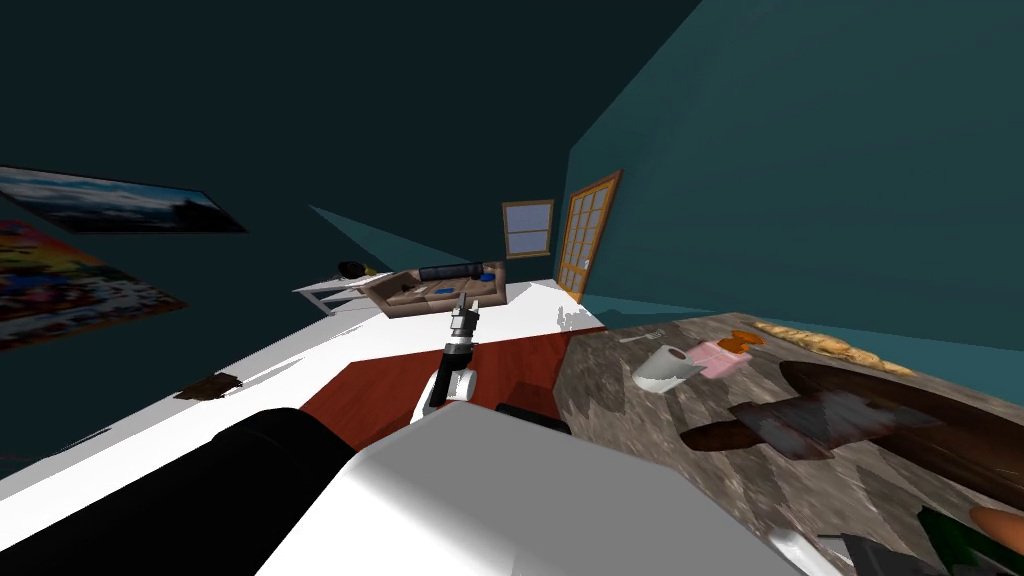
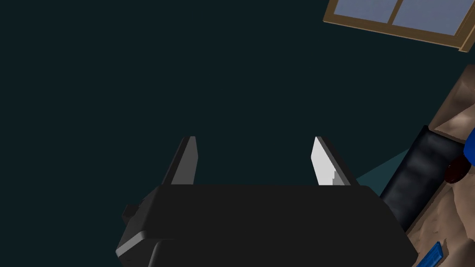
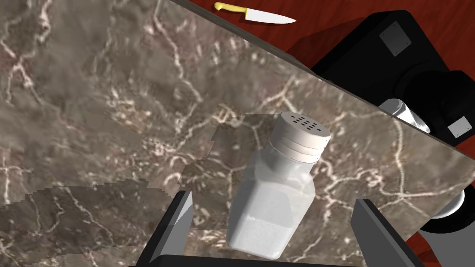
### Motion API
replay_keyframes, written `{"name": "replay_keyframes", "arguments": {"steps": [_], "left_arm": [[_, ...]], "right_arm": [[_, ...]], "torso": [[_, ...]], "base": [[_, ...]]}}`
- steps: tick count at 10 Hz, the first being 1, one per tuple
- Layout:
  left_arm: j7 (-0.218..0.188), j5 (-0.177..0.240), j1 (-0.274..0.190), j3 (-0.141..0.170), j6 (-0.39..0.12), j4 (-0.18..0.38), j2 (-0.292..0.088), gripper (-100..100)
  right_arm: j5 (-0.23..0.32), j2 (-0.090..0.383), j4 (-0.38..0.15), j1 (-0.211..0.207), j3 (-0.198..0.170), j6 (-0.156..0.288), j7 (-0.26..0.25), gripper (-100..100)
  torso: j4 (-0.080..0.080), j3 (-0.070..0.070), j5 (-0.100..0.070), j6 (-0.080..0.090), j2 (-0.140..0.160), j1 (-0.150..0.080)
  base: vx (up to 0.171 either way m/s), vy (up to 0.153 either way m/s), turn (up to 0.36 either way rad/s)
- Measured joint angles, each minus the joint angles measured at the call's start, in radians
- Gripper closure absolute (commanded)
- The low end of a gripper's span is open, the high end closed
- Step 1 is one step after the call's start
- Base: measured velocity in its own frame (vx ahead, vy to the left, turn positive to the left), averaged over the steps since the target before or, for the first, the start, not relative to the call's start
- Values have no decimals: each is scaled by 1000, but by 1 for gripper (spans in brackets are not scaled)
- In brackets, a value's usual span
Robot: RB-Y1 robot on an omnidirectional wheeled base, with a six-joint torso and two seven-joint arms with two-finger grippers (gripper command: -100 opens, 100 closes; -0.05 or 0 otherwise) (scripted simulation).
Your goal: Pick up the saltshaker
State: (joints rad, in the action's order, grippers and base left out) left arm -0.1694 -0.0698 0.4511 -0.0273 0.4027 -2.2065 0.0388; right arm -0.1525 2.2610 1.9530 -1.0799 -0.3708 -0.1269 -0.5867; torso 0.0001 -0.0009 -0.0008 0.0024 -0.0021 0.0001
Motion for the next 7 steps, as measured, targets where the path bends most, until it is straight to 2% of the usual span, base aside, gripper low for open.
{"name": "replay_keyframes", "arguments": {"steps": [4, 5, 7], "left_arm": [[0, 0, 0, 0, 0, 0, 0, 0], [0, 0, 0, 0, 0, 0, 0, 0], [0, 0, 0, 0, 0, 0, 0, 0]], "right_arm": [[29, -79, -14, -25, -5, 22, -20, -100], [36, -95, -18, -47, 11, 28, -22, -100], [48, -131, -23, -54, 4, 39, -31, -100]], "torso": [[0, -1, 0, 0, -1, 0], [0, -1, 0, 0, -1, 0], [0, -1, 0, 0, -1, 0]], "base": [[18, 5, 70], [18, 4, 63], [18, 3, 76]]}}
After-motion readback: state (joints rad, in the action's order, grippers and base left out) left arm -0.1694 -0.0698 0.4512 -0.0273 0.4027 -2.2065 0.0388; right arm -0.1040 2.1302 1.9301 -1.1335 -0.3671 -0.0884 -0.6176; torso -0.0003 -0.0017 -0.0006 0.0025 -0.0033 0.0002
